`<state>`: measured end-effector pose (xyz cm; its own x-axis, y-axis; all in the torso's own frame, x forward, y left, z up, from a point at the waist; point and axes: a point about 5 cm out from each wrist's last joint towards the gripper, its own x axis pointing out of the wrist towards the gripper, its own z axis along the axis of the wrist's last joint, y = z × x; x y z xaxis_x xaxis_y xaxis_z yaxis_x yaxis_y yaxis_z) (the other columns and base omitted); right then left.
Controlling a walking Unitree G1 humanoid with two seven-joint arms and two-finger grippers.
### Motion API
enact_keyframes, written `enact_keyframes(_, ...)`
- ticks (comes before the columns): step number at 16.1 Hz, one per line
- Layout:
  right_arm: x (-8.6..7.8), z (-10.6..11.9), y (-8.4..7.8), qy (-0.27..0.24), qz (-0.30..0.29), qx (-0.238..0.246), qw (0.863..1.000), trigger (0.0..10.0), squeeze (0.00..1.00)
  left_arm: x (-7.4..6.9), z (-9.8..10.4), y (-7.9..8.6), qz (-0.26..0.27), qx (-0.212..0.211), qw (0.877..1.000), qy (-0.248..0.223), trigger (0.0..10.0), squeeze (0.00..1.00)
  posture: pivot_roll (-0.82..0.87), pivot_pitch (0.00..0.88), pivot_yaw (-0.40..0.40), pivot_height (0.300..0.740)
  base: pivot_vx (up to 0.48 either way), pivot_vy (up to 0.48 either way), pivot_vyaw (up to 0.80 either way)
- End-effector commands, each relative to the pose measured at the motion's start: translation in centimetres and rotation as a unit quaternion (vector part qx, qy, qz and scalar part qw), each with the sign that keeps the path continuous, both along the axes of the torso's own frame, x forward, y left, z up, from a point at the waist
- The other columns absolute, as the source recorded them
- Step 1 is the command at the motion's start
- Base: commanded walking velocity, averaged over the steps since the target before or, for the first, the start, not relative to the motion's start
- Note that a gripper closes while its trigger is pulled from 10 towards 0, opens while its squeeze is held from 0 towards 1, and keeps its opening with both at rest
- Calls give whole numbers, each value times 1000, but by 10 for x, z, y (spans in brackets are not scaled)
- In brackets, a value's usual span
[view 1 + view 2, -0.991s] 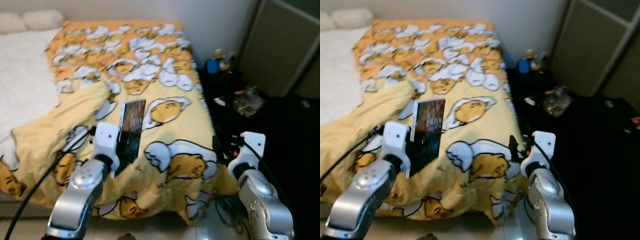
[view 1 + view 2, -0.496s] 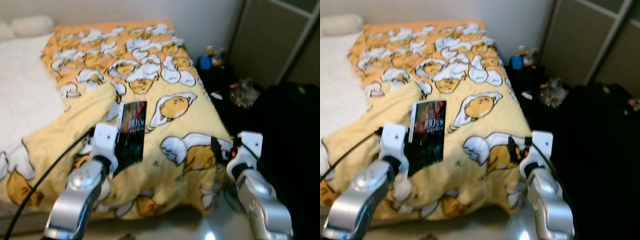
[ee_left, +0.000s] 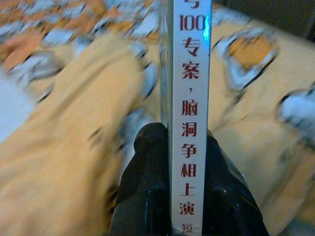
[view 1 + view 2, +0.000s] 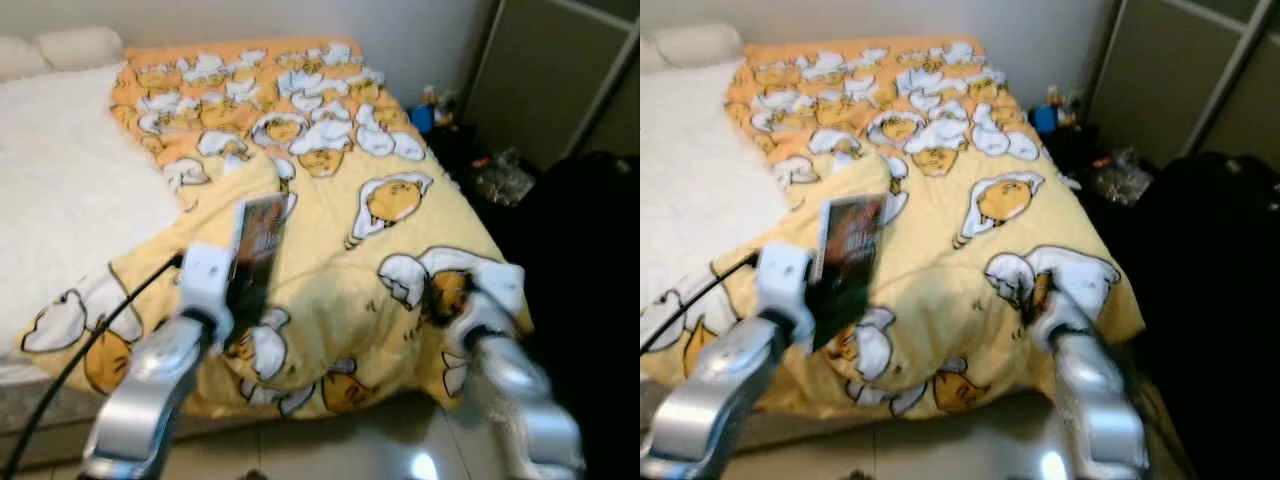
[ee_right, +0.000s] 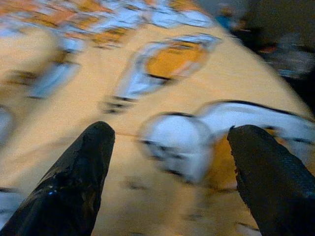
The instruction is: Clean up the room
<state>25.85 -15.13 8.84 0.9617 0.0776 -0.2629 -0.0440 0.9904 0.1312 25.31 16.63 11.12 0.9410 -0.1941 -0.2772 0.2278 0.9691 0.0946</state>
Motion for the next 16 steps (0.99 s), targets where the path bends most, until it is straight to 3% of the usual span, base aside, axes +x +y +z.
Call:
enact_keyframes(1,1,2,-6,-4,-6,1,1000,10000,0,2,10,-2,0,-6,1000,-24,10000,0,-29,0,12,740,0,412,0)
enact_keyframes(10,6,6,-3,-6,15,3,1000,10000,0,-3,7,1,18,-4,1000,-20,10000,0,-23,0,-16,740,0,405,0)
enact_keyframes(16,10,6,1,-6,28,1,1000,10000,0,2,11,7,20,2,999,-26,10000,0,-30,0,-8,740,0,402,0)
